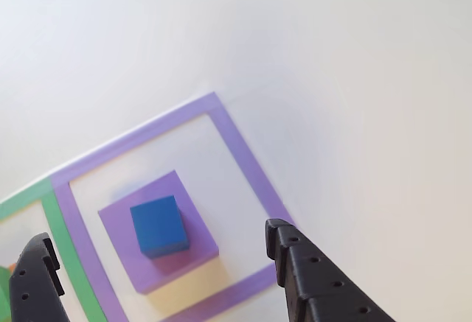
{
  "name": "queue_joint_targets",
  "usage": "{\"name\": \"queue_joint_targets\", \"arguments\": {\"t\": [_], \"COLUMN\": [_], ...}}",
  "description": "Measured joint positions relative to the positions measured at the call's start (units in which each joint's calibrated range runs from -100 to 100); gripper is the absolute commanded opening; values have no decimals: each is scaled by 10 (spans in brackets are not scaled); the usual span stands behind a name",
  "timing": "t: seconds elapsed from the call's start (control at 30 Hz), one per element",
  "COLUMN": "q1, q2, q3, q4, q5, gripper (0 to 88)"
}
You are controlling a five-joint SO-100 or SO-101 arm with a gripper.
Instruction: Tower of hanoi
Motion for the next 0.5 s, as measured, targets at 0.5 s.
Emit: {"name": "queue_joint_targets", "arguments": {"t": [0.5], "q1": [-31], "q2": [151], "q3": [132], "q4": [-372], "q5": [0], "gripper": [347]}}
